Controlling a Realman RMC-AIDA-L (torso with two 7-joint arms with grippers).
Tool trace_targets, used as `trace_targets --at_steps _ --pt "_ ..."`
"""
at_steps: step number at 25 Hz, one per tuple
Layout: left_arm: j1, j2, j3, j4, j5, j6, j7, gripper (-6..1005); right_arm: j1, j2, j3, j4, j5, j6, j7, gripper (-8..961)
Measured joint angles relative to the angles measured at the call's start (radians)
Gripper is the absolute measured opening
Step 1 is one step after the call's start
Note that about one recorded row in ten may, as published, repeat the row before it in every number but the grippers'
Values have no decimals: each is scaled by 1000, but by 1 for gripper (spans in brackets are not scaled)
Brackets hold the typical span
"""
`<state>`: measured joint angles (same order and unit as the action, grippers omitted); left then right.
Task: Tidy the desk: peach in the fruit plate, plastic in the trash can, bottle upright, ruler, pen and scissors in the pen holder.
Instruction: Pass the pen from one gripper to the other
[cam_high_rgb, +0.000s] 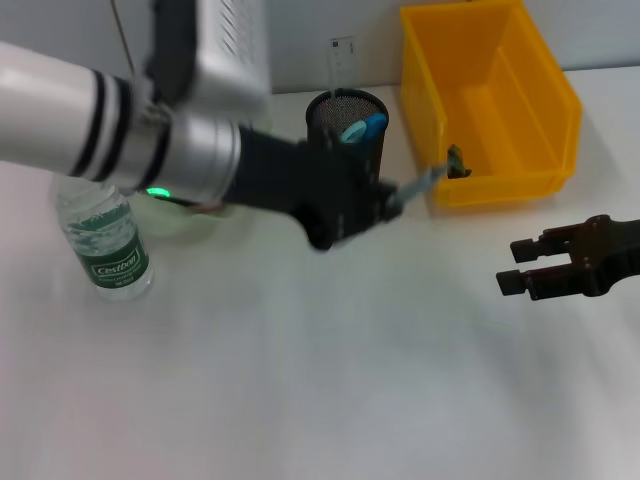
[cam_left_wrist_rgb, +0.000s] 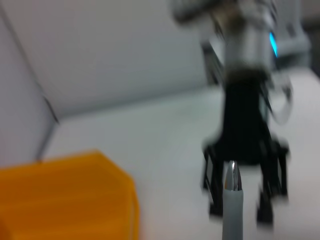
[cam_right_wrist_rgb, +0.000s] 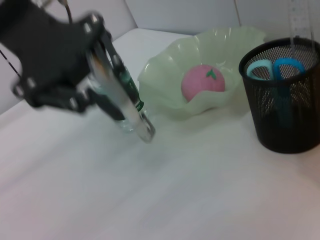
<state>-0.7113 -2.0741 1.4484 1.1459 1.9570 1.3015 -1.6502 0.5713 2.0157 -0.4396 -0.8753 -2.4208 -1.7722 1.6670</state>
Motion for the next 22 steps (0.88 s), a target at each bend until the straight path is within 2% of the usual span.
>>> trace_targets --at_steps 2,3,5,9,10,11,12,13,14,15,16,17,18,19,20,22 --pt "42 1 -17 29 -98 -12 -35 146 -7 1 20 -4 0 -3 -32 667" --pt "42 1 -17 29 -98 -12 -35 146 -7 1 20 -4 0 -3 -32 667" --pt "141 0 -9 84 -338 -24 -16 147 -14 3 50 -5 5 2 -89 667" --pt "141 0 -9 84 -338 -24 -16 149 -19 5 65 -4 29 7 -137 667" --pt "162 -1 12 94 -394 -36 -4 150 -19 5 65 -4 29 7 -137 666" --pt "162 -1 12 94 -394 -36 -4 150 -23 6 72 -4 41 8 -150 666" --pt "194 -2 80 82 -562 -87 31 151 -30 10 79 -4 63 8 -169 666" --pt "194 -2 80 82 -562 -87 31 151 -38 14 84 -6 88 8 -186 666" --pt "207 -3 114 53 -659 -103 74 152 -67 23 88 -12 167 7 -228 666" --pt "207 -3 114 53 -659 -103 74 152 -67 23 88 -12 167 7 -228 666" --pt "231 -2 156 5 -820 -113 148 153 -90 24 90 -5 237 5 -263 666" --pt "231 -2 156 5 -820 -113 148 153 -90 24 90 -5 237 5 -263 666" --pt "243 -1 175 -45 -940 -109 192 154 -103 22 93 11 280 3 -292 666" --pt "243 -1 175 -45 -940 -109 192 154 -120 19 97 43 342 0 -346 666" --pt "248 -2 190 -159 -1135 -82 238 155 -138 17 100 80 406 -2 -407 666" --pt "248 -3 190 -231 -1237 -46 252 156 -144 17 100 95 431 -2 -432 666"
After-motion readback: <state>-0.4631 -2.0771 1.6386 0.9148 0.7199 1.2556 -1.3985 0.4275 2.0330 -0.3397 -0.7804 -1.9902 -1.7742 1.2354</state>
